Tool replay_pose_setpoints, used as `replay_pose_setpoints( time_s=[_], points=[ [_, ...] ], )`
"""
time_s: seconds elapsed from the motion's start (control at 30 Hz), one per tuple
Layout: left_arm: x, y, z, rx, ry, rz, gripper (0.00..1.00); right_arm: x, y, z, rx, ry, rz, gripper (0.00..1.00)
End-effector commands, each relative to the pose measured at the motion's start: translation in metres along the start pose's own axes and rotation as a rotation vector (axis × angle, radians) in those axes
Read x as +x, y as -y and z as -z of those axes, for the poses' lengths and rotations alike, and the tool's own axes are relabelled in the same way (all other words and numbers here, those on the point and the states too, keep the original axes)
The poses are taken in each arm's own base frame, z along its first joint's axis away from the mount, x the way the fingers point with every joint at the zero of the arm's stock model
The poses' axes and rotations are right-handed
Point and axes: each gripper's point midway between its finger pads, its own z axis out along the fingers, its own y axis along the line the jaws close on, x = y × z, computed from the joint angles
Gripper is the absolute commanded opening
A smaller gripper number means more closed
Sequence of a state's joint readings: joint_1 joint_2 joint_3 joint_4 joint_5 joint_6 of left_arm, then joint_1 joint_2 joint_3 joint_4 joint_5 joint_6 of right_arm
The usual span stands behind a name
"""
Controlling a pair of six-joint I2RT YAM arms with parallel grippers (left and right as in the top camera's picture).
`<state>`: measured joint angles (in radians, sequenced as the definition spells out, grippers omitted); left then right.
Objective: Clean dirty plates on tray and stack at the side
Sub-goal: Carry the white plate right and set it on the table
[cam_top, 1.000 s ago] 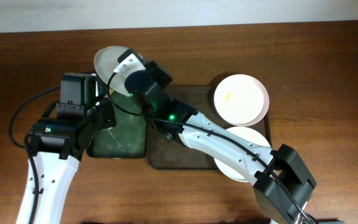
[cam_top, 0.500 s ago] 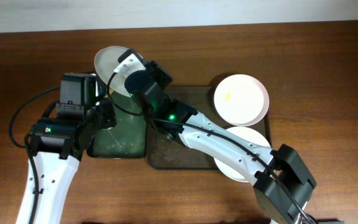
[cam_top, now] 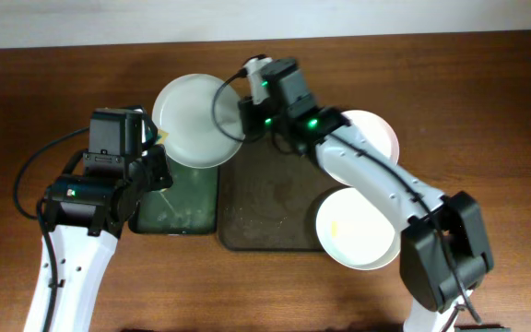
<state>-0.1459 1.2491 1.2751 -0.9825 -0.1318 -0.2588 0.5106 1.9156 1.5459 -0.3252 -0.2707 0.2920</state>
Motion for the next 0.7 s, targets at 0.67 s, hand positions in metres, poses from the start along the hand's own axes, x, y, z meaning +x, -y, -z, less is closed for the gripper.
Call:
replay_pose_setpoints(
  time_s=[0.67],
  points=[
    [-0.012,-0.002,0.011,-0.003,0.054,0.025,0.0,0.11,0.278,0.349,0.681,-0.082,-0.896,0.04]
  ],
)
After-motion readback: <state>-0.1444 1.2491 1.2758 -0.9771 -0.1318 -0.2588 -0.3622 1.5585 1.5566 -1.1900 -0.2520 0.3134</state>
